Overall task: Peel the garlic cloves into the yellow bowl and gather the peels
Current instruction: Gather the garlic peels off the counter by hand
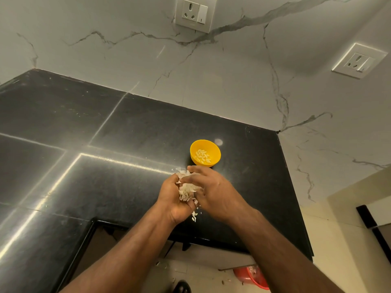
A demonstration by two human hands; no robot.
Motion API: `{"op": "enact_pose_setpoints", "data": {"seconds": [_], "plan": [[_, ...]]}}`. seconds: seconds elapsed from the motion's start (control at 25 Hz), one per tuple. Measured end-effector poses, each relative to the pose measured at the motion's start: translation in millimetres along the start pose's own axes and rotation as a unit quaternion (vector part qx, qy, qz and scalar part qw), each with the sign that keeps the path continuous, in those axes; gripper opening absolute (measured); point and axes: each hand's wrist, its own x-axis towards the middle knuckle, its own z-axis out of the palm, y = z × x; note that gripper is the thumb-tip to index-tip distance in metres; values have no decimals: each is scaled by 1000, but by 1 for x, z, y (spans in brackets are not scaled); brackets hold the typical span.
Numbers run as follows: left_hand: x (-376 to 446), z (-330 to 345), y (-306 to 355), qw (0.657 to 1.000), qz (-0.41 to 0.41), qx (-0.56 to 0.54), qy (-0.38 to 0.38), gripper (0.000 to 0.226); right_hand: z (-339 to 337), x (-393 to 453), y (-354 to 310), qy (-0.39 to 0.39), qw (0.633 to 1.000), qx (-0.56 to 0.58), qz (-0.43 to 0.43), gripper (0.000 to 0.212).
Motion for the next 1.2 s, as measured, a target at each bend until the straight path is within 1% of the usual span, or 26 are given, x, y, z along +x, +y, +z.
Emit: {"op": "enact_pose_setpoints", "data": {"seconds": [0.12, 0.2, 0.28, 0.4, 0.44, 0.52, 0.56, 0.6, 0.68, 0.76, 0.84, 0.92, 1.0, 1.04, 1.12, 1.2], "plan": [[3, -1, 1, 1000, 2, 13, 12, 37, 2, 1, 1, 4, 1000, 14, -5, 55], [6, -1, 2, 1000, -4, 20, 4, 33, 7, 2, 0, -9, 1000, -1, -4, 62], [8, 0, 4, 1000, -6, 22, -8, 26, 9, 4, 1, 10, 1000, 5, -2, 63], [7, 2, 4, 1000, -5, -10, -15, 25, 7, 10, 6, 69, 997, 44, 8, 51], [8, 1, 4, 1000, -4, -19, -9, 25, 8, 11, 6, 73, 996, 52, 16, 45], [11, -2, 3, 1000, -1, -14, 9, 26, 12, 12, 6, 48, 998, 38, 18, 33], [11, -2, 4, 1000, 2, -8, 16, 27, 14, 12, 6, 41, 999, 26, 8, 29], [11, -2, 5, 1000, 3, -10, 20, 29, 16, 12, 7, 53, 998, 29, -7, 27], [10, -3, 8, 999, 4, -26, 20, 32, 13, 11, 11, 109, 991, 74, -24, 30], [7, -3, 9, 999, 8, -41, 11, 32, 9, 13, 15, 146, 982, 118, -5, 39], [6, -2, 8, 999, 8, -35, 13, 32, 12, 15, 13, 150, 979, 135, 26, 37], [7, -1, 6, 999, 6, -23, 22, 36, 19, 18, 11, 150, 983, 105, 21, 28], [6, -1, 7, 1000, 2, -23, 19, 28, 23, 19, 9, 146, 987, 59, 4, 24], [5, -2, 8, 999, 2, -25, 20, 23, 23, 19, 10, 143, 988, 54, -1, 25], [3, -4, 10, 999, 9, -30, 21, 23, 18, 18, 11, 148, 984, 101, 7, 31], [1, -8, 15, 998, 15, -37, 43, 30, 15, 11, 24, 186, 968, 160, 57, 28]]}}
